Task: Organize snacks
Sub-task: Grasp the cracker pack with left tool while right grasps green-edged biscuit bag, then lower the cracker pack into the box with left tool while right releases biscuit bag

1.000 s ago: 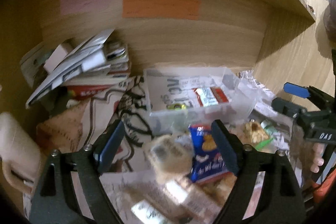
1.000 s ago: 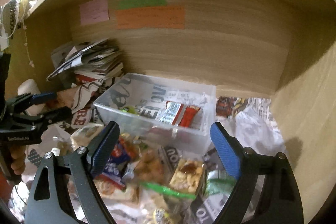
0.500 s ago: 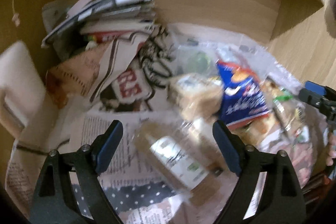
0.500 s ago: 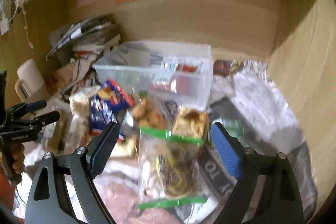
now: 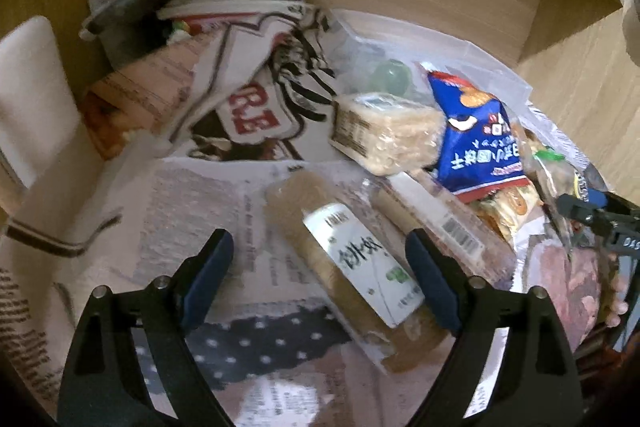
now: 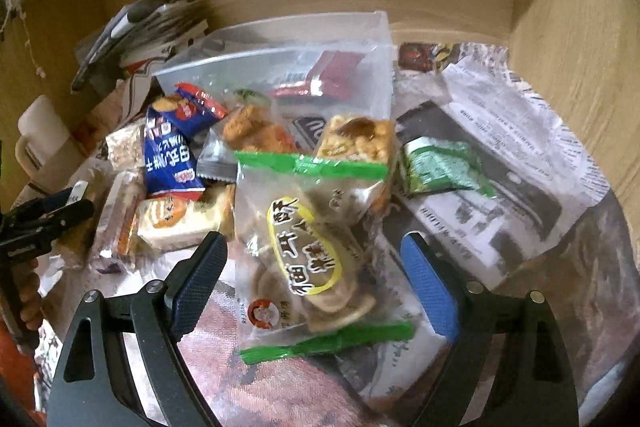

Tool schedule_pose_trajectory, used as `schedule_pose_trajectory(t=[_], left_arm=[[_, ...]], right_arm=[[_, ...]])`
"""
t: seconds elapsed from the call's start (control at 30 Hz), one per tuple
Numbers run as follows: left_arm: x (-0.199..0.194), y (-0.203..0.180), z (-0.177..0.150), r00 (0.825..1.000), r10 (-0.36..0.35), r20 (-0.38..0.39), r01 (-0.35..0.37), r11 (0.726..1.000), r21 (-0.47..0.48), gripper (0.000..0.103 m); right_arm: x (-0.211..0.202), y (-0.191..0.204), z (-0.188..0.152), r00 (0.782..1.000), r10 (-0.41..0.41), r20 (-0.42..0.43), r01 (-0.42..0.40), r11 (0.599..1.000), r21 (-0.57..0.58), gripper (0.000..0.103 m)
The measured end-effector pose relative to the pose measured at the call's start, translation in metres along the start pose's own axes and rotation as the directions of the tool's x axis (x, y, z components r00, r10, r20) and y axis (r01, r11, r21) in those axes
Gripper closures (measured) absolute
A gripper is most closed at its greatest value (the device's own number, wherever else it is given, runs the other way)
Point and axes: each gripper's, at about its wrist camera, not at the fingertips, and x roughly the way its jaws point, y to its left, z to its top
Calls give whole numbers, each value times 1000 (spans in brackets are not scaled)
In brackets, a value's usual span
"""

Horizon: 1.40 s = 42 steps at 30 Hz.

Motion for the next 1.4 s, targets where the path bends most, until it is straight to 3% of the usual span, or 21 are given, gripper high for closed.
schedule_pose_trajectory(t=[0.07,0.17,0.27,0.37,0.47,0.83,1.4], left_arm=[[3,-4,-1,1000,-12,1,12,1000,-4,21],[5,-9,1,1000,-20,4,20,1000,2,33],[4,-11,1,1000,-11,15,11,1000,6,45],[2,-10,0,1000,-1,28,1,1000,5,61],[-4,-7,0,998,38,43,-38,999,11,67],[-27,-4,17,995,29,101,-29,1000,2,69],[-53,-33,89,966,-43,255,30,998,55,69]], right_arm=[[6,3,-1,1000,8,-19,-8,1000,-7,28],[9,8,-2,1000,2,-16,-2,1000,-30,36],[8,7,-3,1000,14,-12,-14,999,-39,52],[5,5,-4,1000,27,-1,-27,999,-35,55],[2,6,-5,999,30,14,-29,999,-37,55],[-30,12,10,992,49,119,-41,997,-64,56],[-44,19,68,962,34,272,-6,995,-103,56]])
